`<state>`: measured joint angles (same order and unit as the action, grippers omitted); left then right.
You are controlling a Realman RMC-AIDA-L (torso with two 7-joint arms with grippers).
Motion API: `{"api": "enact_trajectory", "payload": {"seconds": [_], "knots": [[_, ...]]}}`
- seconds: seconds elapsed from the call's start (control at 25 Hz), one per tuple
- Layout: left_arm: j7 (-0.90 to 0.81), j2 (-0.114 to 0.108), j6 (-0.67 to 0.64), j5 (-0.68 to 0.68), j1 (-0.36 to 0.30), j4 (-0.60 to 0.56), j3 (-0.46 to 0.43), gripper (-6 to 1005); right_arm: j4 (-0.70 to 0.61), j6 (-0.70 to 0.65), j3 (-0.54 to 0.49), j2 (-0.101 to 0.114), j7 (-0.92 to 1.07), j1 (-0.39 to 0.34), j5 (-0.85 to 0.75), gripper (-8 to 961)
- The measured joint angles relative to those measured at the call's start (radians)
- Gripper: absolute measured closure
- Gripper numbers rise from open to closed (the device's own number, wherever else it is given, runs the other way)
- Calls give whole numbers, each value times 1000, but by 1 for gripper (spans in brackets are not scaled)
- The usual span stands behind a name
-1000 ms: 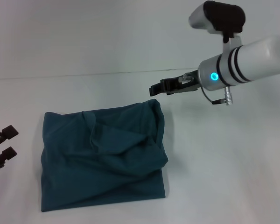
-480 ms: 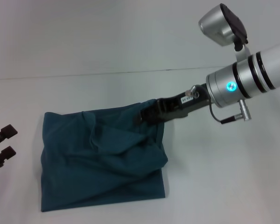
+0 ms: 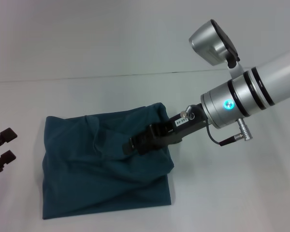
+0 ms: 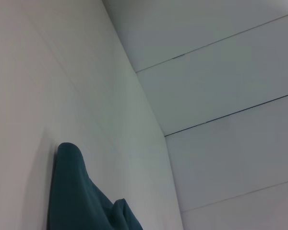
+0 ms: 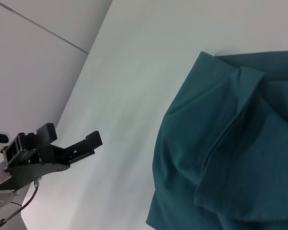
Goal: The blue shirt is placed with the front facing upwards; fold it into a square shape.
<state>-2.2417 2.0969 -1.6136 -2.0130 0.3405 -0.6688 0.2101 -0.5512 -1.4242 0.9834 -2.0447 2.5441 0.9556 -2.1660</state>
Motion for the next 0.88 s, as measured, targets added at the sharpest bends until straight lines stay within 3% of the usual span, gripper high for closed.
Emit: {"api": "enact_trajectory", "payload": {"seconds": [0.56,0.76,0.88], "knots": [[1,0,10,1,-2,5,1,62,24,-6,50,0,75,11,-188,369],[1,-1,11,2,-1,9,0,63,-60,-88,12,9,35,-12,-103,369],[2,-2,11,2,-2,9,-6,63,-127,-78,6,5,-11,-31,-42,369]]}}
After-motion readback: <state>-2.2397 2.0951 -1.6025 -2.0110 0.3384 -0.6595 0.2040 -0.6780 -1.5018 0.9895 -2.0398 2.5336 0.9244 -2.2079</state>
